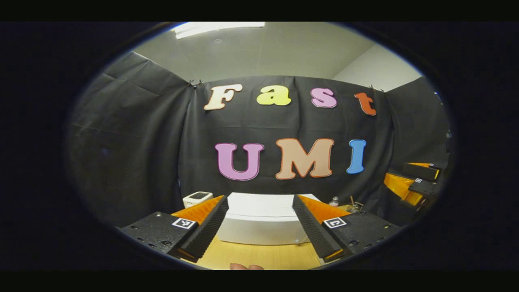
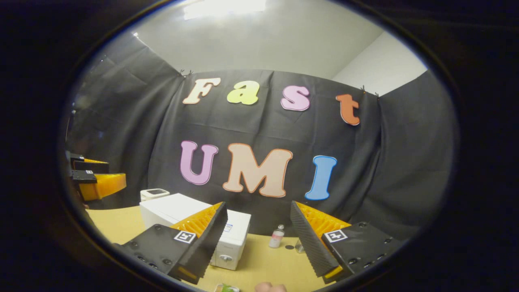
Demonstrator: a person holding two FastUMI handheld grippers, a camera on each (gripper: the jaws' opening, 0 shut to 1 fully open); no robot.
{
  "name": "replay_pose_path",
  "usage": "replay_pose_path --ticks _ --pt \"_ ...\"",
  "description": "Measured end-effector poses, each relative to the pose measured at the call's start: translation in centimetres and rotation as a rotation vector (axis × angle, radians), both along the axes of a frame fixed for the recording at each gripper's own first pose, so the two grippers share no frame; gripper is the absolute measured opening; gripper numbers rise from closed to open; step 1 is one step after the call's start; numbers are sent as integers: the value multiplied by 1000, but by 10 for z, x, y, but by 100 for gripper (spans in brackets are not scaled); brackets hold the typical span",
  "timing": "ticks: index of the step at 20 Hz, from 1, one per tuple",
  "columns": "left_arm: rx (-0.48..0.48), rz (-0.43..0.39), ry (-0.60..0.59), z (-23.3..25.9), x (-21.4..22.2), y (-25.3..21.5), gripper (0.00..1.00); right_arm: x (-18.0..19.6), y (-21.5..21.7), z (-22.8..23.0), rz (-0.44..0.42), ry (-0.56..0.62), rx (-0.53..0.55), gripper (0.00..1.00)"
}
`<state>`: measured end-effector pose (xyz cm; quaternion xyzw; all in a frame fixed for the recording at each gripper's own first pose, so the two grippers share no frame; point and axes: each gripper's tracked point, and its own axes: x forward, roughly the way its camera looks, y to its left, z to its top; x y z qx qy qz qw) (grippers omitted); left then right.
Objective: Open the microwave oven with the left hand, put the food in, and close the microwave oven.
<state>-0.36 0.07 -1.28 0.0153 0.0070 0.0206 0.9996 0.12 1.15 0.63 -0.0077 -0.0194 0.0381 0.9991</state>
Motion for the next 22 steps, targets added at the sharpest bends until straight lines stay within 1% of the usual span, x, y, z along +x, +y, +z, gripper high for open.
replay_pose_path --ticks 3,4,6,8,10,12,13,15,17,19,20,22 --pt "11 -8 12 -14 5 -6 98 -6 1 2 15 7 28 98" --pt "15 -24 29 -25 7 -12 99 -6 -2 1 18 8 30 98" --pt "19 -62 50 -49 14 -25 99 -11 -12 -2 6 9 31 96" --pt "41 -101 85 -81 23 -41 98 -16 -21 -7 -4 25 63 97" --pt "47 -154 89 -110 34 -61 99 -23 -31 -10 -7 38 98 97" --pt "15 -233 99 -142 48 -89 99 -30 -51 -12 -30 42 88 96" --pt "29 -244 140 -165 53 -95 99 -34 -58 -13 -38 48 83 98" --pt "53 -244 191 -204 70 -102 100 -41 -73 -12 -53 54 69 98" --pt "36 -257 234 -229 80 -117 100 -50 -90 -9 -78 51 53 98" --pt "42 -244 278 -258 93 -121 100 -58 -100 -7 -87 44 37 98" --pt "49 -238 309 -271 97 -123 100 -62 -106 -2 -97 28 40 96" --pt "29 -228 341 -288 104 -125 100 -66 -111 3 -101 17 75 98"
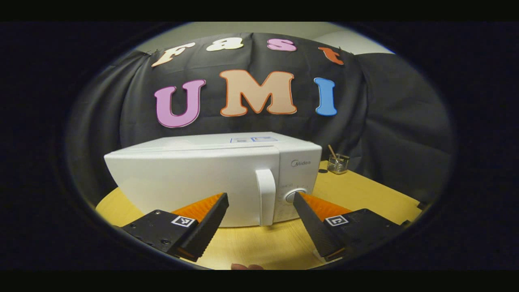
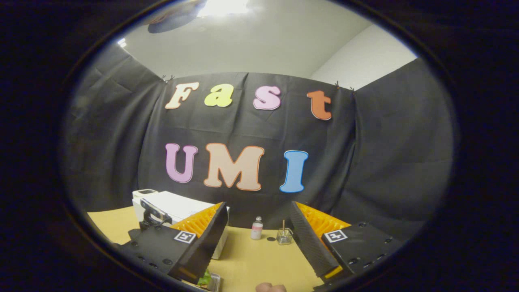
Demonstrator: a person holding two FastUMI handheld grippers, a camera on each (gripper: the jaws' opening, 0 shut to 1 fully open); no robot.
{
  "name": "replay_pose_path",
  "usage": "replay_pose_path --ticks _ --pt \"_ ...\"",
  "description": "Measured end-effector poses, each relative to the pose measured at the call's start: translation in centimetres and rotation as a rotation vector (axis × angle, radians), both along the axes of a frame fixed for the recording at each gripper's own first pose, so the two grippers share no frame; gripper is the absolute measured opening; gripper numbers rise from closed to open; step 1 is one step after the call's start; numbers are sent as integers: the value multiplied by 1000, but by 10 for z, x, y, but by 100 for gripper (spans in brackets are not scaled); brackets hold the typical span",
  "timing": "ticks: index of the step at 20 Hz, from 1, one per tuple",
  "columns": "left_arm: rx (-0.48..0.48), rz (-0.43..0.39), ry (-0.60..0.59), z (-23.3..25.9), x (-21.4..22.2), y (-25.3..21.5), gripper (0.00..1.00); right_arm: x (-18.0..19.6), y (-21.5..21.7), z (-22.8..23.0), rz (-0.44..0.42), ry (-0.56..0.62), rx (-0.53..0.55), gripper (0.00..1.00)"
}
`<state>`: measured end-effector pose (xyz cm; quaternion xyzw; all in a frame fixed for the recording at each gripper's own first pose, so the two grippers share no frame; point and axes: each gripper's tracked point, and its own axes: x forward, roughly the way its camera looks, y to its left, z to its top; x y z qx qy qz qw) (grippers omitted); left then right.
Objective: Open the microwave oven with the left hand, put the food in, and close the microwave oven.
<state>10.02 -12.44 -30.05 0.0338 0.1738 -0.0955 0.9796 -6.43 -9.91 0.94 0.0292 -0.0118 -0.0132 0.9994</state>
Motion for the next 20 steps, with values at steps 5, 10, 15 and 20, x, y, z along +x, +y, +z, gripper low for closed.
replay_pose_path --ticks 5,10,15,20 --pt "-14 13 54 -27 13 -7 99 -5 -18 -3 -25 22 -1 96" --pt "-12 23 91 -41 16 -8 93 -13 -18 -6 -38 28 -45 96" --pt "2 30 70 -34 19 -6 55 -12 -20 -6 -50 23 -68 96" --pt "2 45 57 -36 21 -6 22 -14 -24 -2 -56 14 -73 96"
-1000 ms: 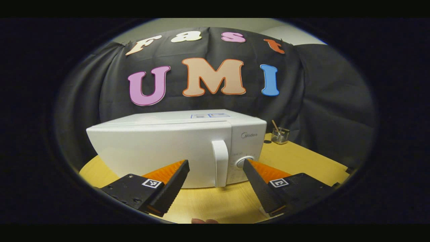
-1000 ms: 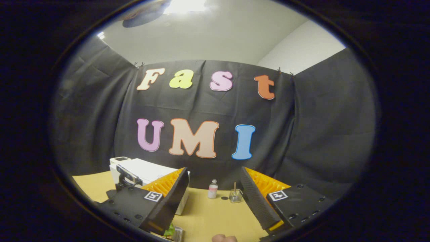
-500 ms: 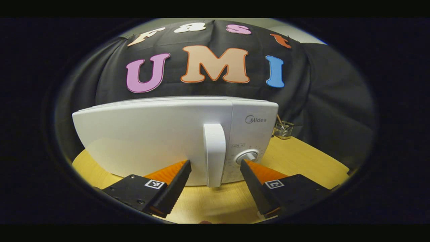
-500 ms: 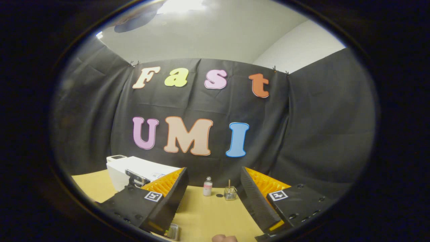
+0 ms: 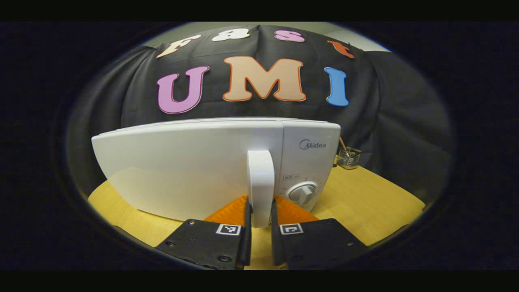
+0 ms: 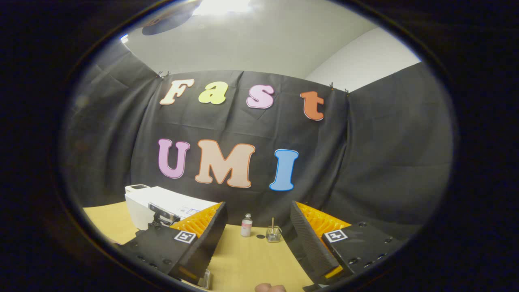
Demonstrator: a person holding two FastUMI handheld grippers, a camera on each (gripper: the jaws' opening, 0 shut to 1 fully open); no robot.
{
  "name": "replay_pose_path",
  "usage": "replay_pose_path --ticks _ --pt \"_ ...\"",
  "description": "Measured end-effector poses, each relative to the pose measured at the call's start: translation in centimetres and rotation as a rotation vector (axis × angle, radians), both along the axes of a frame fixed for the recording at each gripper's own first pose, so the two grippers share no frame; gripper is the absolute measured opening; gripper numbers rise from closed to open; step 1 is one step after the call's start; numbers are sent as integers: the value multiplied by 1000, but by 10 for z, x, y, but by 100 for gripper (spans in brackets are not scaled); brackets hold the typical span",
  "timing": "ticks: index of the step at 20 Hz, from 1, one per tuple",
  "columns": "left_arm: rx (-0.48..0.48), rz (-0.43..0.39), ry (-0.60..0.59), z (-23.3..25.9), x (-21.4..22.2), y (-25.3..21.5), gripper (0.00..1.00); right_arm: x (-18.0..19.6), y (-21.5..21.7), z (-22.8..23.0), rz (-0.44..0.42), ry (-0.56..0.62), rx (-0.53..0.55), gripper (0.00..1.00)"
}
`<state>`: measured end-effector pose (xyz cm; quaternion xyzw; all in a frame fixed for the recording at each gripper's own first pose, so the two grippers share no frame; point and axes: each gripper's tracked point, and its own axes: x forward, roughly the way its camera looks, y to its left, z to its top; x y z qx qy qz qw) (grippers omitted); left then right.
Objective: Open the microwave oven with the left hand, put the food in, and close the microwave oven.
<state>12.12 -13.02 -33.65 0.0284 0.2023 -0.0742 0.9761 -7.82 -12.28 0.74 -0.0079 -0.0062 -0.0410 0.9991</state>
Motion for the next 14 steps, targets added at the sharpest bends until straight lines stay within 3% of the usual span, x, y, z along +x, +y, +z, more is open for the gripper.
replay_pose_path --ticks 4,7,11,14 --pt "26 0 20 2 -2 2 9 -2 0 -3 -4 1 -17 96" --pt "4 2 90 -2 -10 1 6 0 3 -5 -1 2 -17 98" --pt "32 -15 53 11 -64 16 7 12 11 -9 12 -8 12 97" --pt "-34 -20 97 10 -107 35 5 23 36 -23 66 16 95 97"
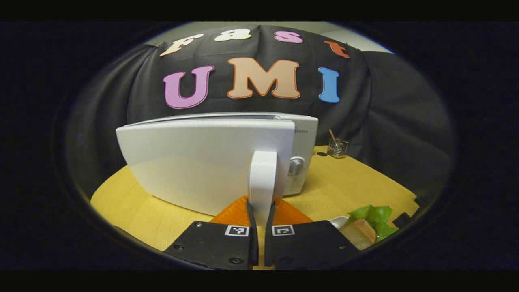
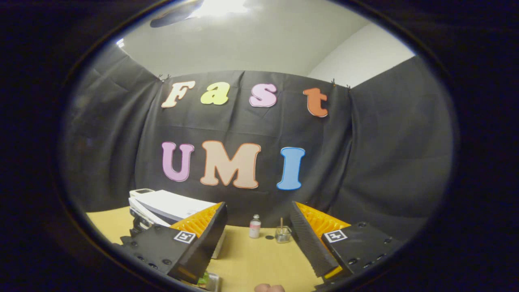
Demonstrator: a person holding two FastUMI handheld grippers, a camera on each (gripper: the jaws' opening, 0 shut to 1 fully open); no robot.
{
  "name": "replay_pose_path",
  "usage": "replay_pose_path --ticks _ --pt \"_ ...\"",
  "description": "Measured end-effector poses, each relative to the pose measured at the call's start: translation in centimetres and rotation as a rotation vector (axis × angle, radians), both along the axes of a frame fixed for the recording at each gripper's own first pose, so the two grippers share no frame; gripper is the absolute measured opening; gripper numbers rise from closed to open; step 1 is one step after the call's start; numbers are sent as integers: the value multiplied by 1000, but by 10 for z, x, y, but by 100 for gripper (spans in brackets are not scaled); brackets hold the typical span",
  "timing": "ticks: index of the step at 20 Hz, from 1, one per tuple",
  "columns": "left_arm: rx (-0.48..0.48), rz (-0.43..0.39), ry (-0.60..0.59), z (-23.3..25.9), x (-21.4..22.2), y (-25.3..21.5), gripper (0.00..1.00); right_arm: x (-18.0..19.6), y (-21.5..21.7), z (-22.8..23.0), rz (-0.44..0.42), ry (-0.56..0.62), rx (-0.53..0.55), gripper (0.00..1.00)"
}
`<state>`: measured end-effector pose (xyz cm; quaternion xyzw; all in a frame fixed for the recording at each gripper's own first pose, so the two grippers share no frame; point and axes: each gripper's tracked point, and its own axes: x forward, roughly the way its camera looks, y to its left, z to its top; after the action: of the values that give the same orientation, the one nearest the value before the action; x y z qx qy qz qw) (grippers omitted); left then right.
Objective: Open the microwave oven with the left hand, put the food in, and close the microwave oven.
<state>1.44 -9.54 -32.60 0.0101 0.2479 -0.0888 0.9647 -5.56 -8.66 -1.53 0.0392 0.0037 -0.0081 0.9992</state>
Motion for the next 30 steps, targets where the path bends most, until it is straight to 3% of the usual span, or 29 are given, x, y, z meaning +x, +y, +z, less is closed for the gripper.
replay_pose_path --ticks 4,9,12,18,22,30 --pt "18 -50 1 10 -47 30 7 9 29 -7 49 -17 -7 97" --pt "47 2 44 15 -94 81 7 5 66 -28 96 -23 -39 96" --pt "58 48 59 19 -111 109 7 -3 89 -50 125 20 17 97" --pt "72 70 92 22 -129 143 7 -31 110 -129 140 186 50 99" --pt "85 49 121 21 -134 156 7 -44 132 -191 169 311 31 97" --pt "93 114 162 24 -148 196 8 -80 152 -299 205 577 -50 99"
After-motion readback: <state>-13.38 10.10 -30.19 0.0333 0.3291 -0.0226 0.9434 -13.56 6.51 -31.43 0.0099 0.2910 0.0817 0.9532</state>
